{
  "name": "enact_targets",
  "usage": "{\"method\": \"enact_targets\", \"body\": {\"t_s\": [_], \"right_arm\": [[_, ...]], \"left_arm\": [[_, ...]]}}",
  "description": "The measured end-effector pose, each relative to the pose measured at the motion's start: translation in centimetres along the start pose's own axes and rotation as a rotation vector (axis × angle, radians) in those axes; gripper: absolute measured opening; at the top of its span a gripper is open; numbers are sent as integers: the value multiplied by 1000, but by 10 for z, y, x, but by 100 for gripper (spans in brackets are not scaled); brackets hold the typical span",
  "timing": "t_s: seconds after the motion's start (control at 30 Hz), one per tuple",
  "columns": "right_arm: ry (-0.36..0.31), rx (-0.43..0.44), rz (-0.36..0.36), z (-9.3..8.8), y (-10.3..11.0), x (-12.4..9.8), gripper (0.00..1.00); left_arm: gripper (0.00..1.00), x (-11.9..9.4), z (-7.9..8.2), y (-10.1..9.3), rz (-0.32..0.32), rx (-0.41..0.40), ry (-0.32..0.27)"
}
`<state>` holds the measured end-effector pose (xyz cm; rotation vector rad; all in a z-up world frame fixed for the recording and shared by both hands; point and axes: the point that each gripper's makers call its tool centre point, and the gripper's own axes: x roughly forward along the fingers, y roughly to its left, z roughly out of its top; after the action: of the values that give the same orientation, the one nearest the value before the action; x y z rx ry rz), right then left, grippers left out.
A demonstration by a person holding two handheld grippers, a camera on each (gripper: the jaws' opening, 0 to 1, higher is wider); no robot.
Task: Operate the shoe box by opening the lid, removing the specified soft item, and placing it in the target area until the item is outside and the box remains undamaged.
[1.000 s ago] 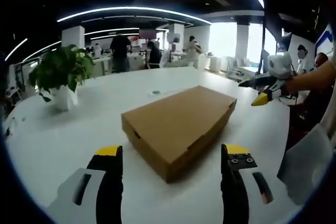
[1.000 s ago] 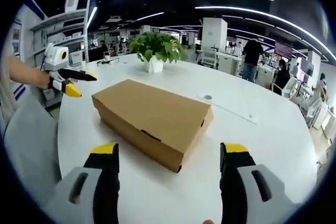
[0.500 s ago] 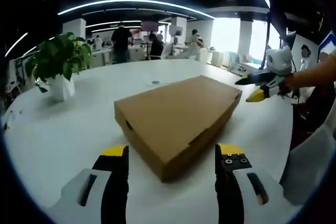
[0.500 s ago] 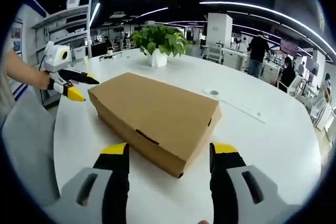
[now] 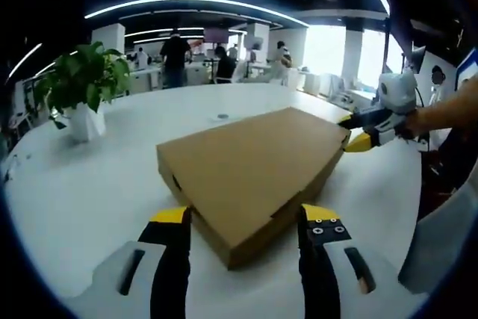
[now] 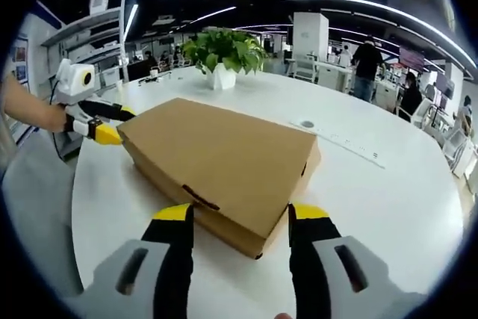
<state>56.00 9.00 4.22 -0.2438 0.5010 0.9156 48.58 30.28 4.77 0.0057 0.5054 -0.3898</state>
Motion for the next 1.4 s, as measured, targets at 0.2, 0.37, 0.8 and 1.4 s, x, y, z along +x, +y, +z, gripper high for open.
{"method": "enact_targets", "body": {"t_s": [0.2,0.37,0.8,1.4], "right_arm": [[-2,17,-3,0,2,-1,47],[1,18,-9,1,4,0,47],[-2,19,-37,2,20,3,45],[-12,31,-35,3,58,2,39]], "left_arm": [[55,1,-1,1,-1,4,-1],[54,0,-1,4,-3,3,-3],[53,-9,-2,14,-26,4,5],[51,-30,-8,34,-67,9,41]]}}
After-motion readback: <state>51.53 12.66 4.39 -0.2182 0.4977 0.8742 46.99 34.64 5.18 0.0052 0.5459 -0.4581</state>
